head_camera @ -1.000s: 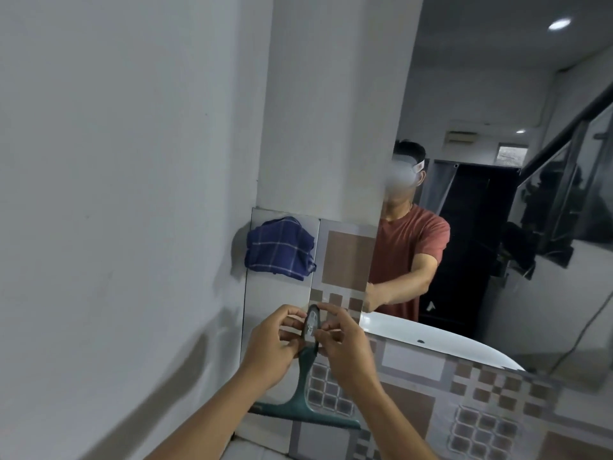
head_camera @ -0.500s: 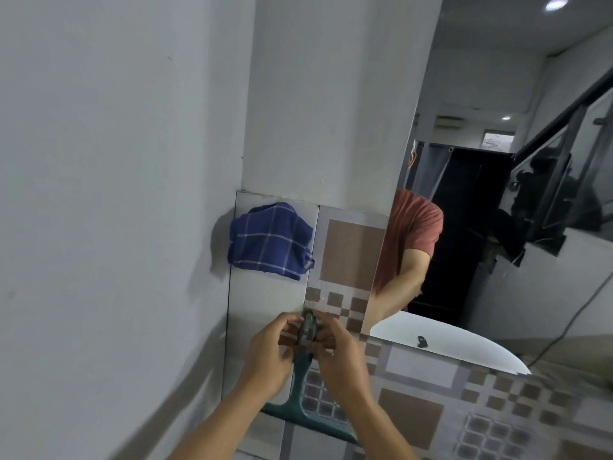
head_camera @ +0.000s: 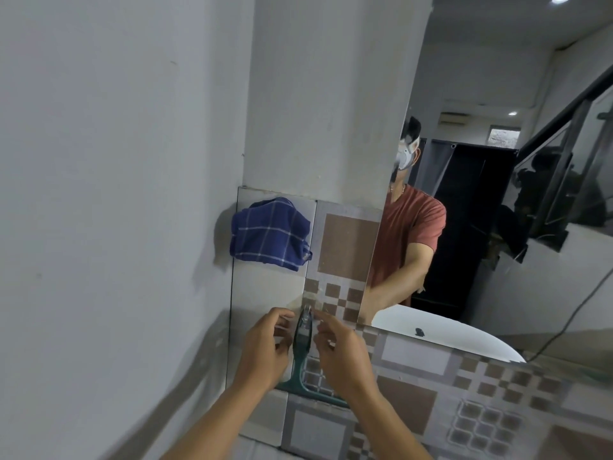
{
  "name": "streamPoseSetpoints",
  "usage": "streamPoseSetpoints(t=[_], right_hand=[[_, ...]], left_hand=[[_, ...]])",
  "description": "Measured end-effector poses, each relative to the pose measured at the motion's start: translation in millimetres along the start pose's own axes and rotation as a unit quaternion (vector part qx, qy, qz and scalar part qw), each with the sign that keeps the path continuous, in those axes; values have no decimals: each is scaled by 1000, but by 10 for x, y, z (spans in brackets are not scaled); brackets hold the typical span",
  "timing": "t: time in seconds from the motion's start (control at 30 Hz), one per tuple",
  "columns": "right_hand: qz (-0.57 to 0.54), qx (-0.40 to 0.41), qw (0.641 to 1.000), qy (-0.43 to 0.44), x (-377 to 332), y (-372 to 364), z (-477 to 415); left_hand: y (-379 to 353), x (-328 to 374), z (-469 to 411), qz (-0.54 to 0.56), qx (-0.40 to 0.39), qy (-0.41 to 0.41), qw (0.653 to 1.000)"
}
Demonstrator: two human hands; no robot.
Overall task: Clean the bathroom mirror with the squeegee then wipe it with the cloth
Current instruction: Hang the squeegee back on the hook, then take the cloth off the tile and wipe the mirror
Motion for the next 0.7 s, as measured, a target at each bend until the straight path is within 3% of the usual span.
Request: streamPoseSetpoints(t=[0.17, 0.3, 0.4, 0.5, 0.7], right_hand=[[32, 39, 997, 58, -405, 321, -1], [41, 82, 989, 114, -851, 559, -137], [52, 101, 981, 157, -1178, 673, -306], [55, 91, 979, 172, -1427, 719, -516], [97, 57, 977, 180, -1617, 648, -877]], left_hand=[[447, 498, 11, -28, 84, -97, 991], [769, 961, -217, -50, 158, -197, 966], [1004, 1212, -503, -84, 192, -227, 951], [1140, 1371, -798, -150, 181, -223, 946], [1194, 1427, -1232, -266, 77, -190, 942]])
Point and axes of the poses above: each hand's wrist, its own z-axis away from the middle knuckle, its own y-axis out of the back of the hand, x = y × z, the point moved 2 cm from there along -z, towards the middle knuckle, and after that the axes turned 8 degrees about x, right-handed, at the moved point
